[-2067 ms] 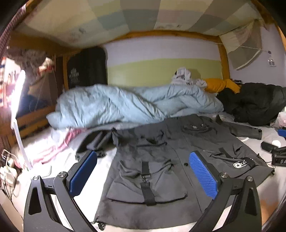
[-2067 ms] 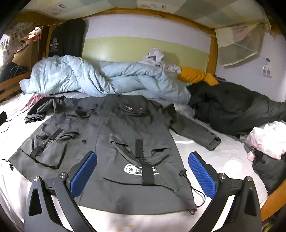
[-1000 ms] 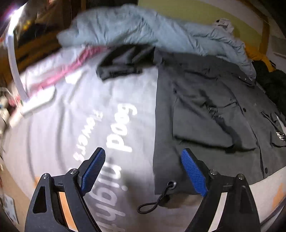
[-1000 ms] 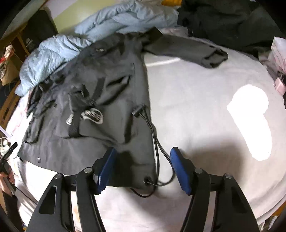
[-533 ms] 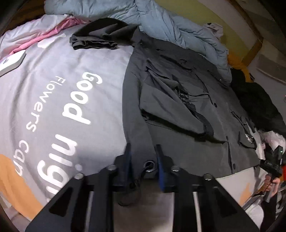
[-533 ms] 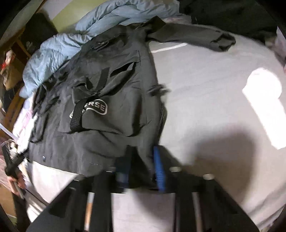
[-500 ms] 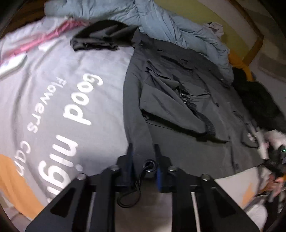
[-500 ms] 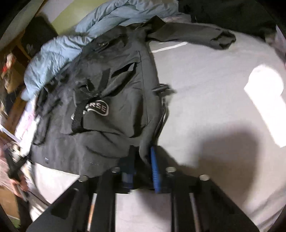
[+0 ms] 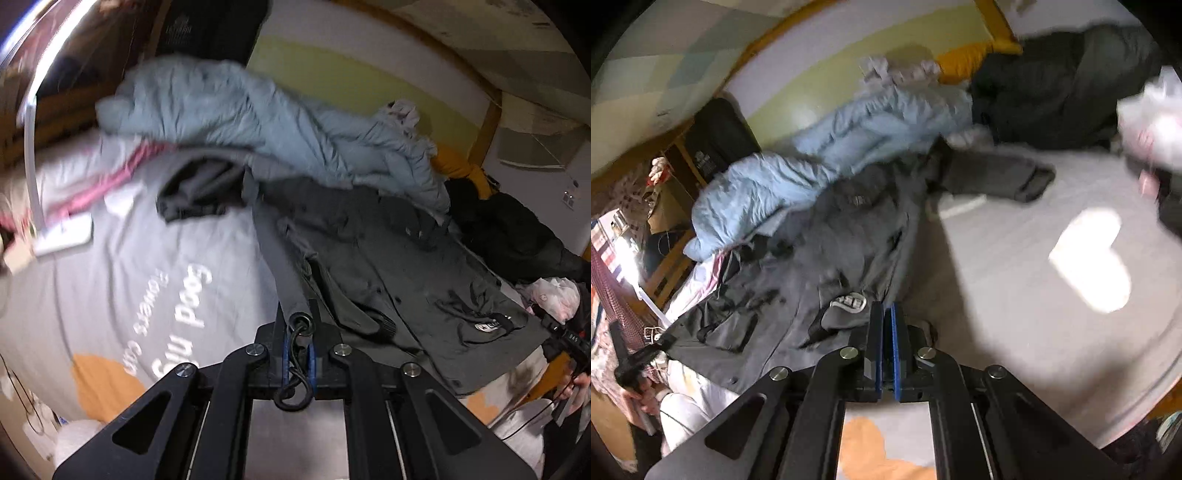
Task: Fold large clothes
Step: 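Lift the hem with both grippers and fold it toward the collar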
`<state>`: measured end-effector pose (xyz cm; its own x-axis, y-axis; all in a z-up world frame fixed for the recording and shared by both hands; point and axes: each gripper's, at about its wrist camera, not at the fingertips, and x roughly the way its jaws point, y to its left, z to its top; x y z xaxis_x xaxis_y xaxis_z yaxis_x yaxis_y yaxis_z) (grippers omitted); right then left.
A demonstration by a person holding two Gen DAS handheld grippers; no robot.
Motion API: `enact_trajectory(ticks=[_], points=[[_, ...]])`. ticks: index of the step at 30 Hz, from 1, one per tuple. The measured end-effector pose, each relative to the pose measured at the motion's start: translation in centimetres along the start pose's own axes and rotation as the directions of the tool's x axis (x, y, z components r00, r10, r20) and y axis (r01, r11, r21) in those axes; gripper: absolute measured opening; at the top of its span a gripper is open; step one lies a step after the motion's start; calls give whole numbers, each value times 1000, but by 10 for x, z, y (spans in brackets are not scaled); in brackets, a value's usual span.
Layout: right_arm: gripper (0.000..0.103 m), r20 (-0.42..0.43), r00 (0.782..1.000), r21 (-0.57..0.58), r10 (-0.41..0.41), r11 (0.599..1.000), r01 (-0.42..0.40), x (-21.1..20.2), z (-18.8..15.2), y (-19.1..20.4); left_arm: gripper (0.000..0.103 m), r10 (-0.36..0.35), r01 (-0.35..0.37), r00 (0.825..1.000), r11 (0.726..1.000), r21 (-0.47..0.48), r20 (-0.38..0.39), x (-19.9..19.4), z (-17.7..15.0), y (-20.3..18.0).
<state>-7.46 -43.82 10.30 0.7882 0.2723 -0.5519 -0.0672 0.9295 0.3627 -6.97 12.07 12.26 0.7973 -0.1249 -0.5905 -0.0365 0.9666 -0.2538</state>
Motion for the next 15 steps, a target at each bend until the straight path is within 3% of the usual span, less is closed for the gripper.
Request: enact_trajectory(ticks=[2,5,8,12,15], points=[[4,41,997,-65,-60,996,63,-3,14,8,7,47,-47,999,998,34,26,12,17,-3],[4,44,994,-54,-98,993,100,25,48,5,7,134,-135,991,990,47,22,58,45,-2],[0,59,957,-83,-284,954,288,79,82,-2,7,226,-223,972,973,62,-58,129,62,6],[0,-85,949,-69,-302,952,297,150,93,-22,7,271,-259,951,961,93,-152,203,62,11],[0,-41,961,-221,-274,940,259,150,76,3,7,273,-261,952,960,102,-136,221,51,13]])
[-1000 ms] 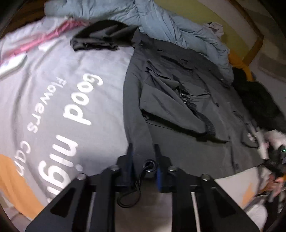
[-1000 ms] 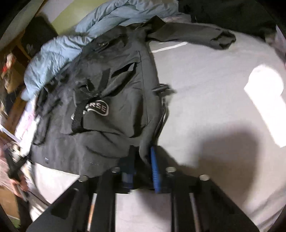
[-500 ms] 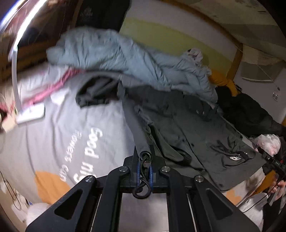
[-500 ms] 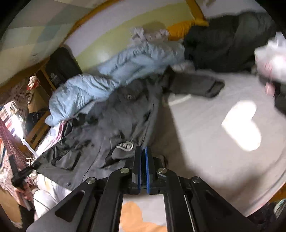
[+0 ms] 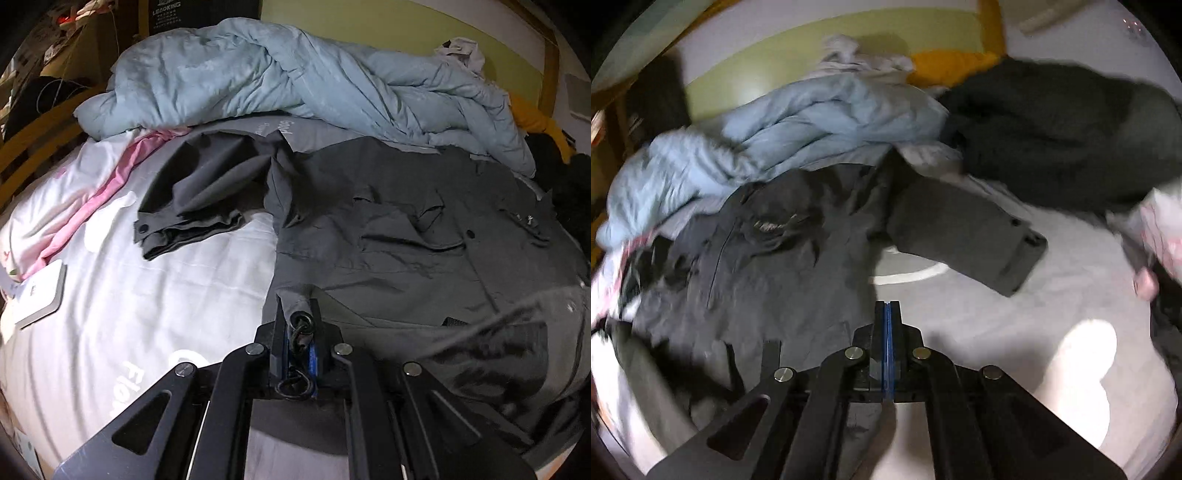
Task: Fold large clothes
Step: 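Lift the hem with both grippers and fold it toward the collar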
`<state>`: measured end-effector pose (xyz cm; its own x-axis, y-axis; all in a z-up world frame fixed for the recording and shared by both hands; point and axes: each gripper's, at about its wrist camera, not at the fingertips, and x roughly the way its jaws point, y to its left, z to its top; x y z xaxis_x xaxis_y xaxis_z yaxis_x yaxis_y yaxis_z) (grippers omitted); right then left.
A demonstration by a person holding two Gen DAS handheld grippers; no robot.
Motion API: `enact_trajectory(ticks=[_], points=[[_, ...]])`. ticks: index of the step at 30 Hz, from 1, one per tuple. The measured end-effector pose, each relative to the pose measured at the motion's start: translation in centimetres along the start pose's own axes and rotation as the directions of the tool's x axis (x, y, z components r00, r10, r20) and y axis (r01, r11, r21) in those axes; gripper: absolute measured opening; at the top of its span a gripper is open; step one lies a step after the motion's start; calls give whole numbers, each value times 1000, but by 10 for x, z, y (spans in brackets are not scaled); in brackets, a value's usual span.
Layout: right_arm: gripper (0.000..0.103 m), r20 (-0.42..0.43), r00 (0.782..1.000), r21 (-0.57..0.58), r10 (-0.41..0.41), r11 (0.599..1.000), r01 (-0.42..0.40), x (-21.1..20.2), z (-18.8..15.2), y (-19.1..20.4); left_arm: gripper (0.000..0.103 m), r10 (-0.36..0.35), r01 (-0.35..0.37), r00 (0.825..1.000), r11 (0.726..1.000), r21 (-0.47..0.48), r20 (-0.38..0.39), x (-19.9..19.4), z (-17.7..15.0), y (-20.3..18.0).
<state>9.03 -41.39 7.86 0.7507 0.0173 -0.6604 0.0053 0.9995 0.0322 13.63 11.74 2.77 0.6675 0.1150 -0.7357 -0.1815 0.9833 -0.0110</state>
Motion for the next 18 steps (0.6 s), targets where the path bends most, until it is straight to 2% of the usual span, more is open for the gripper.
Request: enact_trajectory(ticks=[3,5,7,9,11,15,16,18], points=[[0,71,997,-103,26,995,-18,-23,-15,23,8,-7,7,999,1000,-8,-34,17,-5,3],[2,93,992,-148,86,986,-72,-37,-24,41,8,-8,8,999,1000,-3,-33,16,-6,1],[19,99,985,-198,138,973,-117,-48,-34,63,8,-12,12,1000,1000,-7,-27,14,-6,0],[68,110,980,-245,166,960,-135,-57,-45,79,9,-8,8,1000,1000,-3,-25,14,-6,-1],[71,120,979,-308,167,943,-124,-64,-58,96,9,3,-2,1000,1000,10,-23,16,-7,-2],[71,5,985,-427,173,891,-154,-56,-84,126,10,33,-33,999,999,42,-8,13,-11,-7],[71,-34,992,-463,123,878,-125,-47,-92,133,10,36,-36,999,998,44,-5,12,-12,-7],[71,-81,996,-518,-44,855,-5,-28,-109,142,10,35,-35,999,998,44,3,8,-12,-6]])
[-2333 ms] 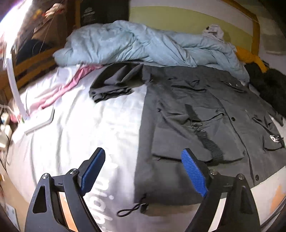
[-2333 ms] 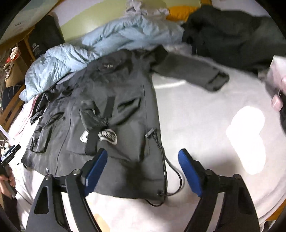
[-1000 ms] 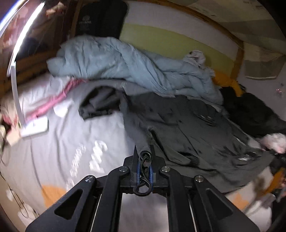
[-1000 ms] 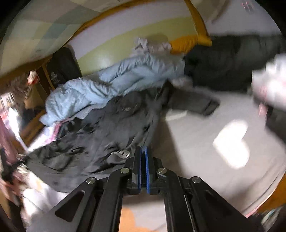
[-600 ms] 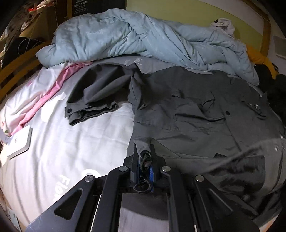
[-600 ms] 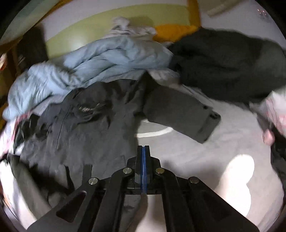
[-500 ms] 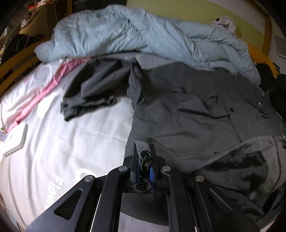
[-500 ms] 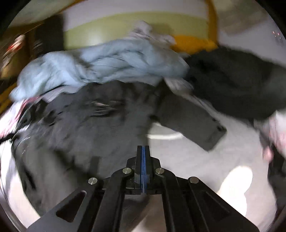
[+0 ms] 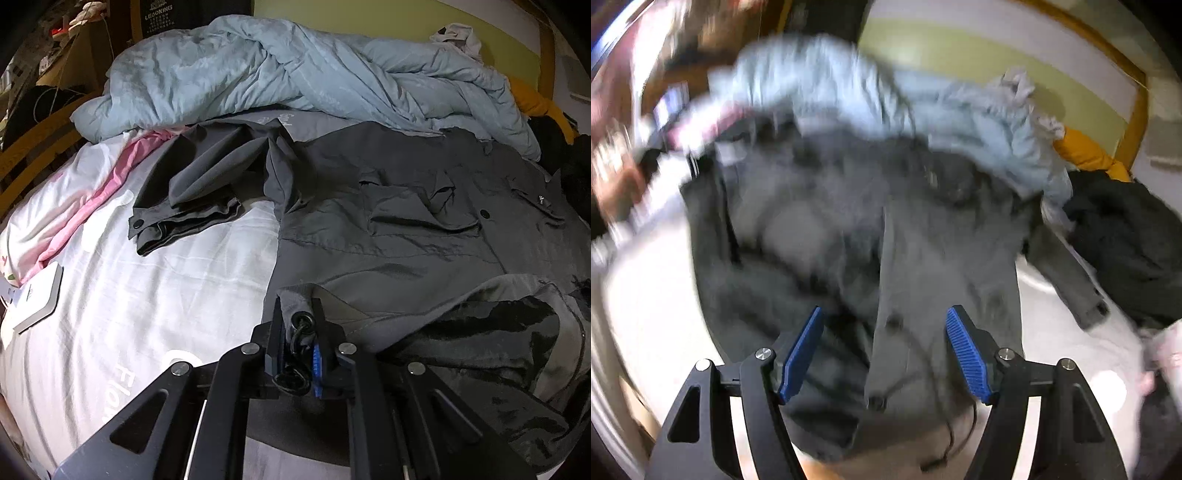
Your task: Fold large clothes
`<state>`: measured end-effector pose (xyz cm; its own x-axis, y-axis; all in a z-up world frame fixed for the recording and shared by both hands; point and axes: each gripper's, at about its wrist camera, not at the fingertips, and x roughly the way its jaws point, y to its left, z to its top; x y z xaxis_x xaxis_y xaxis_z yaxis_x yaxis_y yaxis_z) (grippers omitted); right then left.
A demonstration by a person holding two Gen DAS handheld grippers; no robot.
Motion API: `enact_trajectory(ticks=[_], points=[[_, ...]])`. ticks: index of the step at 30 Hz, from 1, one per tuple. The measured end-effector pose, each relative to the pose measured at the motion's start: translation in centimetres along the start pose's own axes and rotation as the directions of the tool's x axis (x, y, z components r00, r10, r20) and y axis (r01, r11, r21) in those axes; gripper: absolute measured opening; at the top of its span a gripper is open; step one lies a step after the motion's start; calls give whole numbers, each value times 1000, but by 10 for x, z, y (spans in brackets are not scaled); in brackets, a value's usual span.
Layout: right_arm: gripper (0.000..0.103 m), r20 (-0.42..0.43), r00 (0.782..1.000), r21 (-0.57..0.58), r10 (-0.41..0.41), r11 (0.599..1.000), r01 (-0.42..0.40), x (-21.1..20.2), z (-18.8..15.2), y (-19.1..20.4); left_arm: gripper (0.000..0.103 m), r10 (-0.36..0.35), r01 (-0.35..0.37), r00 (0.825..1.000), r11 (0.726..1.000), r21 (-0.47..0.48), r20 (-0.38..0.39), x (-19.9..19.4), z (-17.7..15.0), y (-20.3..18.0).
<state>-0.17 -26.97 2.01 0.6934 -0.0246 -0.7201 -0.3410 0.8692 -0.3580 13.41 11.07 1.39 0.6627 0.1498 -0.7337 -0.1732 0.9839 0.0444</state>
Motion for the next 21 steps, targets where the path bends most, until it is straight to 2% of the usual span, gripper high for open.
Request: enact_trajectory(ticks=[1,2,3,5,6,7,9,10,11,13,15,17,19,20,21], points=[[69,-55,995,-8,-81,997,80,11,-5,1,10,0,0,1000,1000,0,3,-1,0,1],[53,-72,989,-8,-133,991,132,16,-8,-2,10,-1,1,1000,1000,-5,2,-2,1,3],[33,-72,983,3,-168,986,169,18,-8,-9,10,-5,5,1000,1000,-18,1,-3,2,4],[24,-31,988,115,-149,982,152,11,-4,-41,10,-11,12,1000,999,-40,9,-6,4,8],[15,14,994,212,-113,971,107,3,-2,-65,10,-13,14,1000,999,-46,16,-8,4,9],[12,48,994,272,-98,959,82,-2,-1,-81,10,-15,16,1000,999,-48,22,-9,6,9],[10,108,988,338,-108,939,66,-8,4,-112,10,-13,13,1000,999,-44,19,-5,9,6],[10,101,984,353,-149,930,105,-3,11,-130,10,-20,21,1000,999,-33,7,-1,12,2],[10,68,985,375,-156,919,120,10,19,-148,10,-27,27,1000,999,-21,-7,5,15,-2],[10,15,997,438,-70,897,56,41,29,-176,11,-15,15,1000,1000,-2,-19,14,18,-7],[10,-41,999,493,-4,870,23,77,38,-185,13,-15,15,999,1000,3,-33,24,19,-6],[10,-82,997,519,14,854,31,107,37,-184,14,-69,68,997,997,-38,-43,31,22,3],[10,-110,994,513,14,857,45,122,35,-180,20,-143,142,990,987,-79,-8,27,27,16],[10,-100,995,517,19,855,35,125,37,-182,27,-167,169,986,982,-89,31,21,30,22],[10,-81,996,532,31,847,17,124,36,-185,45,-171,177,983,980,-90,72,12,33,27]])
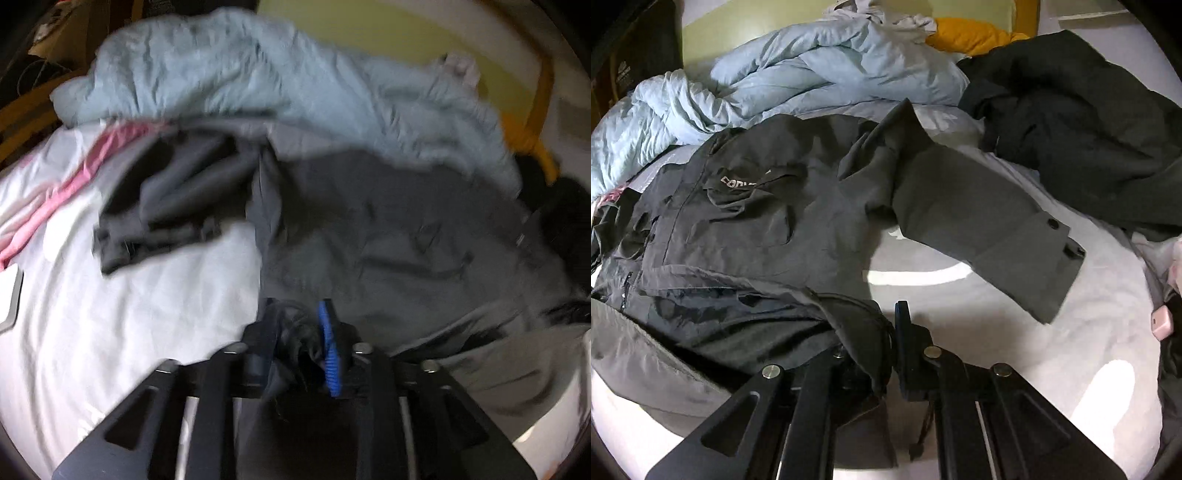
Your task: Fold large clothes
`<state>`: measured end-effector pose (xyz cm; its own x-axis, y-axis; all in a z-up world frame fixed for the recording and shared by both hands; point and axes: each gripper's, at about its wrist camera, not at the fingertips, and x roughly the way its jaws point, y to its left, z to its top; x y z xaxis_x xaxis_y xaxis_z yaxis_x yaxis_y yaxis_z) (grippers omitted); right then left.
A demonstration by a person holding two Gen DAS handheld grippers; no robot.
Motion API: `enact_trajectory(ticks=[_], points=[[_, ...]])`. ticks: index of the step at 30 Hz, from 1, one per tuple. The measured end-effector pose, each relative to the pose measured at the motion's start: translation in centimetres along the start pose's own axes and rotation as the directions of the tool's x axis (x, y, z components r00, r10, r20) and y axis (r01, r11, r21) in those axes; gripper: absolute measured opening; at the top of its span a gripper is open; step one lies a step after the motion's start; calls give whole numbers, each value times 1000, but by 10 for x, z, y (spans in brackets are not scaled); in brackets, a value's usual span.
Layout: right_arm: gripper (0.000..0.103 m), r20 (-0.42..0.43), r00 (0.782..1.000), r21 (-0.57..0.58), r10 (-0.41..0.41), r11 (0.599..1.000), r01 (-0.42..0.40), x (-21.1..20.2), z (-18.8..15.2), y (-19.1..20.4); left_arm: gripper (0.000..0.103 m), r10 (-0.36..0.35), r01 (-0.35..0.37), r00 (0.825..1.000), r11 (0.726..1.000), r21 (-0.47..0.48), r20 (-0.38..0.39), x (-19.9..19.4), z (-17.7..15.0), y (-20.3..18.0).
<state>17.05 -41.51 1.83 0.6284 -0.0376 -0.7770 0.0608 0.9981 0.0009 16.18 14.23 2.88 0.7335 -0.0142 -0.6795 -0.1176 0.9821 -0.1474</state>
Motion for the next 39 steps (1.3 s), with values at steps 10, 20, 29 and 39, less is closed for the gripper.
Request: enact_trajectory(ticks=[10,20,29,39], points=[[81,170,971,-74,167,985,-157,-53,-8,-7,98,-190,188,982,973,136,2,-41,-11,-16],[83,269,910,53,314,939,-340,-80,-8,-35,47,0,11,997,991,131,-80,34,-34,-30],[83,206,949,-217,239,957,-194,-72,-25,0,3,41,-46,998,990,-130,-41,38,-13,33],[83,71,996,-147,54,988,-43,12,-15,27,3,145,-145,989,989,5,-9,41,-17,16]])
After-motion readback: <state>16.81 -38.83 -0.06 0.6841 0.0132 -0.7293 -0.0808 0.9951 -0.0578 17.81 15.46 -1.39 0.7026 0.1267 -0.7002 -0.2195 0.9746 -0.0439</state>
